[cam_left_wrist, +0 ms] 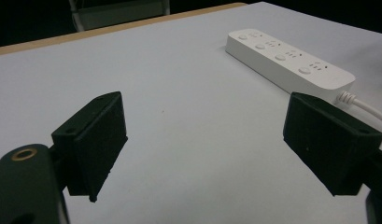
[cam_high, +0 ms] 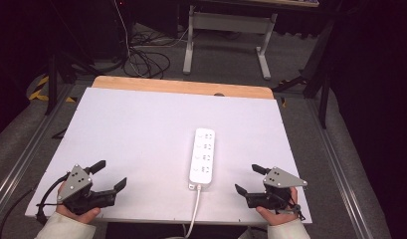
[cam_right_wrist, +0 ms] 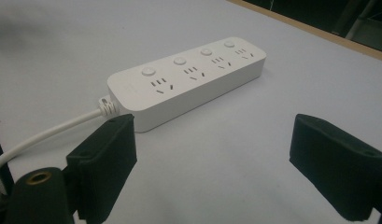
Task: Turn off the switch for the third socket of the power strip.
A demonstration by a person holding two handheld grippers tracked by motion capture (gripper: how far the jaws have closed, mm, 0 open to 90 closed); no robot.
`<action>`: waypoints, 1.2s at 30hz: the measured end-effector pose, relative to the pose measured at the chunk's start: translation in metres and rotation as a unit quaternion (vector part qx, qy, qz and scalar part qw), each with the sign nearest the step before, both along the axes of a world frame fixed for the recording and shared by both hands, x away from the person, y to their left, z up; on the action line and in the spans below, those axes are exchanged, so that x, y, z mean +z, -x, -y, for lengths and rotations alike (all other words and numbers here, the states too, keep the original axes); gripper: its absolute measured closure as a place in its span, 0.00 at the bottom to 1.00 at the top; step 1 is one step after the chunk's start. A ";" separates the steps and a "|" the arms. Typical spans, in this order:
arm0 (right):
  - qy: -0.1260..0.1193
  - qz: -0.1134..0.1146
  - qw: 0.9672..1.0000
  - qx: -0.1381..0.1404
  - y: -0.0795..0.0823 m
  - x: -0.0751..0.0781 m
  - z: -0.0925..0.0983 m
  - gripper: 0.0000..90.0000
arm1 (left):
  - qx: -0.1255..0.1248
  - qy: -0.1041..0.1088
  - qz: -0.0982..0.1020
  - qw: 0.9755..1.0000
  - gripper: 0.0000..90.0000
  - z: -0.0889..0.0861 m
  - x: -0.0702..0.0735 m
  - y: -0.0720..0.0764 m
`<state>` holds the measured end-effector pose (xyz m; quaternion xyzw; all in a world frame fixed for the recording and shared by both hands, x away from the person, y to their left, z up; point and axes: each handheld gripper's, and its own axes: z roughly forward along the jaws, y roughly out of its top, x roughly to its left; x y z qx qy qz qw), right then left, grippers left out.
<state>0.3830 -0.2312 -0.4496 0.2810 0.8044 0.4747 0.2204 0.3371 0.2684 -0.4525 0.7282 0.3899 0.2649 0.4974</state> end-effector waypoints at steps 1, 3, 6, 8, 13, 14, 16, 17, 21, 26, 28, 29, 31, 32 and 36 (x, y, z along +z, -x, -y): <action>0.001 0.000 1.000 0.000 0.000 0.000 0.000 0.17 | 0.000 -0.005 -0.001 1.000 0.16 0.000 0.000 0.000; 0.000 0.000 1.000 0.000 0.000 0.000 0.000 0.17 | 0.000 -0.008 0.001 1.000 0.16 0.001 0.000 0.000; 0.000 0.001 1.000 0.000 0.000 0.000 0.000 0.17 | 0.000 -0.017 0.006 1.000 0.16 0.002 0.000 0.001; 0.001 0.001 1.000 -0.001 0.000 0.000 0.000 0.17 | 0.000 -0.020 0.009 1.000 0.16 0.002 0.001 0.001; 0.002 0.002 1.000 -0.006 0.001 0.001 0.000 0.17 | 0.003 -0.039 0.018 0.999 0.16 0.005 0.001 0.003; 0.002 0.003 1.000 -0.007 0.001 0.001 0.000 0.17 | 0.000 -0.043 0.019 0.999 0.16 0.005 0.002 0.003; 0.003 0.006 1.000 -0.007 0.001 0.002 0.000 0.17 | 0.000 -0.040 0.017 0.999 0.16 0.005 0.002 0.004; 0.004 0.007 1.000 -0.007 0.001 0.002 0.000 0.17 | 0.000 -0.038 0.016 0.999 0.16 0.005 0.002 0.004; 0.006 0.006 1.000 -0.012 0.001 0.002 -0.001 0.18 | 0.002 -0.034 0.013 0.999 0.16 0.004 0.003 0.004; 0.007 0.005 1.000 -0.020 0.000 0.006 -0.002 0.20 | 0.003 -0.030 0.011 0.999 0.16 0.004 0.003 0.004; 0.011 0.001 1.000 -0.012 -0.001 0.009 -0.002 0.25 | 0.005 -0.031 0.013 0.999 0.16 0.003 0.003 0.004; 0.012 0.000 1.000 -0.013 -0.002 0.011 -0.003 0.25 | 0.005 -0.032 0.013 0.999 0.16 0.003 0.003 0.004; 0.013 -0.002 1.000 -0.012 -0.003 0.015 -0.005 0.26 | 0.005 -0.031 0.010 0.999 0.16 0.004 0.003 0.004; 0.014 -0.004 1.000 -0.008 -0.004 0.016 -0.006 0.28 | 0.005 -0.032 0.010 0.999 0.16 0.004 0.003 0.004; 0.023 -0.008 1.000 -0.003 -0.008 0.022 -0.012 0.29 | 0.005 -0.031 0.011 0.999 0.16 0.004 0.003 0.004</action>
